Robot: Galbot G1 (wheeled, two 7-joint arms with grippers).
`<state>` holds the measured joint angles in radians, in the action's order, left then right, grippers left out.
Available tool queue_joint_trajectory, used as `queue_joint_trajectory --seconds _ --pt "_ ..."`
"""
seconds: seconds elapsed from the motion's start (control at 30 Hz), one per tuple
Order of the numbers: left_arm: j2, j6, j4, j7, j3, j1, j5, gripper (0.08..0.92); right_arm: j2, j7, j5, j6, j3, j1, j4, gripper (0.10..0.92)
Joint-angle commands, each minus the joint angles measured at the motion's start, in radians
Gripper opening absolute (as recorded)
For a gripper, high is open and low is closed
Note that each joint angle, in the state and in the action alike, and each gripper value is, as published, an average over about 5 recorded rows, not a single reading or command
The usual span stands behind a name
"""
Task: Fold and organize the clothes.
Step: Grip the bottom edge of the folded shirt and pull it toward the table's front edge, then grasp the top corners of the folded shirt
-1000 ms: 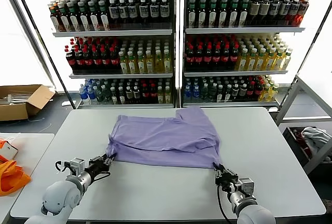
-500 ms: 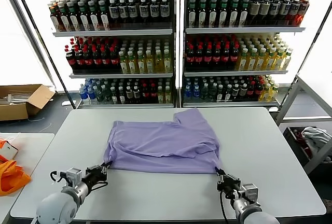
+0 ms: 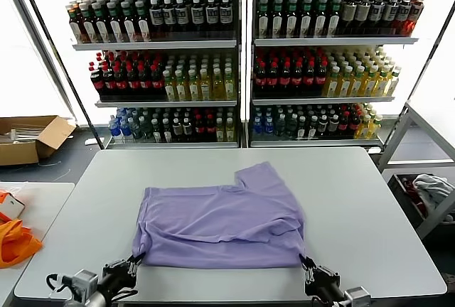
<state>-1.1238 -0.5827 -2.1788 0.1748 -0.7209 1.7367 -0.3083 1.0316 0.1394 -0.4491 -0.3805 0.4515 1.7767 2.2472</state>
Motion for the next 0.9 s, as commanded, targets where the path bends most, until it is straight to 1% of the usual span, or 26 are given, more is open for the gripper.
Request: queue_joint_trajectory --seconds 0.03,0.2,0.33,0.4,0.47,0.6,0.7,0.8,0.9 --pt "-0.018 0.004 -0.116 0.01 -0.088 0.16 0.02 0.262 -0.016 -0.017 0.024 0.013 0.039 0.115 0.081 0.265" --pt "-0.004 0.004 -0.136 0.009 -0.138 0.158 -0.014 0.409 -0.032 -0.055 -0.004 0.039 0.119 0.092 0.097 0.413" --pt "0.026 0.005 -0.146 0.017 -0.216 0.143 -0.072 0.53 -0.053 -0.072 -0.116 0.044 0.196 -0.002 0.087 0.525" --pt "0.052 0.005 -0.139 0.021 -0.252 0.112 -0.116 0.582 -0.069 -0.081 -0.179 0.032 0.219 -0.073 0.066 0.577" --pt "0.091 0.005 -0.115 0.028 -0.262 0.052 -0.152 0.634 -0.085 -0.099 -0.213 0.017 0.218 -0.15 0.034 0.629" --pt "0.18 0.006 0.001 0.039 -0.184 -0.109 -0.2 0.747 -0.116 -0.166 -0.224 -0.06 0.144 -0.392 -0.096 0.742" --pt "0.236 0.006 0.113 0.055 -0.105 -0.211 -0.244 0.805 -0.133 -0.228 -0.222 -0.118 0.055 -0.593 -0.235 0.803" --pt "0.276 0.006 0.224 0.072 -0.018 -0.334 -0.291 0.82 -0.141 -0.294 -0.205 -0.149 -0.05 -0.762 -0.385 0.82" --pt "0.295 0.006 0.333 0.077 0.09 -0.469 -0.317 0.822 -0.133 -0.347 -0.173 -0.148 -0.151 -0.913 -0.53 0.822"
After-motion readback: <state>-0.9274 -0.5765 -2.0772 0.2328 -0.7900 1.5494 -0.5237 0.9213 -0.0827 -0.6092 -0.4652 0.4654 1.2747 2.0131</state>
